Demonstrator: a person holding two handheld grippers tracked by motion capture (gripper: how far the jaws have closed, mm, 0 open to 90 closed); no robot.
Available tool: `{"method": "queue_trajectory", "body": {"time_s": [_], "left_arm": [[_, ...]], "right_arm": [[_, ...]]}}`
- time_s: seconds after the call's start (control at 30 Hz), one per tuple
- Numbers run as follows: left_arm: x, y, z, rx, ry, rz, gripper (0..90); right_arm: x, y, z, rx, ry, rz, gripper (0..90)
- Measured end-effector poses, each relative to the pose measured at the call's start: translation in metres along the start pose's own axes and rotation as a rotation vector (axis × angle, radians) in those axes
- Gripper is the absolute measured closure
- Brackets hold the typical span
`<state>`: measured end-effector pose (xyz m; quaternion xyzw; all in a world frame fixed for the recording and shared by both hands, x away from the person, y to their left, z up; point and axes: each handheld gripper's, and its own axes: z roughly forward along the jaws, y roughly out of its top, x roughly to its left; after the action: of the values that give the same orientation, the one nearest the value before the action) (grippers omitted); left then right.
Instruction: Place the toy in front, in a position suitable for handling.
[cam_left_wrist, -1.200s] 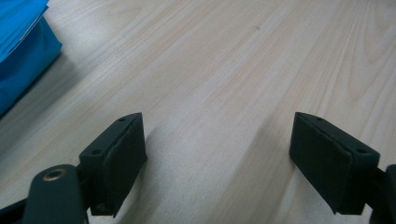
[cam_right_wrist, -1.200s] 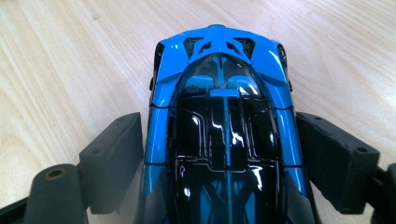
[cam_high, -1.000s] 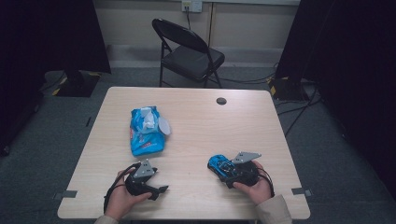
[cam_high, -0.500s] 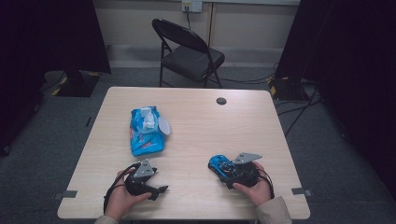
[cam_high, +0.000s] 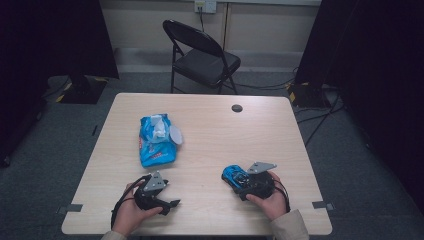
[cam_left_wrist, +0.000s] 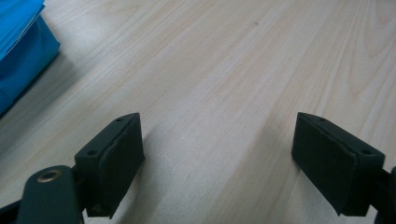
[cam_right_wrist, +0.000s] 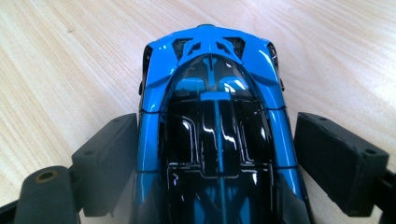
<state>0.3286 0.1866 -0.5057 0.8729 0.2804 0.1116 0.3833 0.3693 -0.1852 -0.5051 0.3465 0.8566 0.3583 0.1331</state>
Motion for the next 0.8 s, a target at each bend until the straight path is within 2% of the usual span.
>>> {"method": "queue_trajectory", "body": {"time_s": [0.1,0.17,0.2,0.57,0.67,0.77,0.8], "left_arm": [[-0.0004,0.0,0.0003,-0.002,0.002,0.003,15.9],[0.0,-0.0002,0.0001,-0.004,-0.002,-0.004,15.9],[0.0001,-0.0003,0.0002,-0.006,-0.006,-0.009,16.1],[0.0013,-0.0003,-0.0004,-0.006,-0.008,-0.012,16.6],[0.0011,-0.0003,-0.0003,-0.006,-0.007,-0.012,16.6],[0.001,-0.0002,-0.0003,-0.005,-0.006,-0.01,16.3],[0.001,-0.0003,-0.0002,-0.007,-0.008,-0.012,16.3]], "right_arm": [[0.0023,-0.0002,-0.0003,-0.011,-0.015,-0.012,17.5],[0.0022,0.0001,-0.0004,-0.005,-0.011,-0.001,17.8],[0.0016,0.0005,-0.0009,-0.006,-0.008,0.019,18.0],[0.0008,0.0023,-0.0037,-0.016,0.0,0.029,17.8],[0.003,0.0005,-0.0034,-0.011,-0.015,0.023,17.4],[0.0018,-0.0009,-0.0029,-0.003,-0.002,0.037,17.5],[0.0011,-0.0004,-0.0062,-0.016,-0.004,0.048,17.3]]}}
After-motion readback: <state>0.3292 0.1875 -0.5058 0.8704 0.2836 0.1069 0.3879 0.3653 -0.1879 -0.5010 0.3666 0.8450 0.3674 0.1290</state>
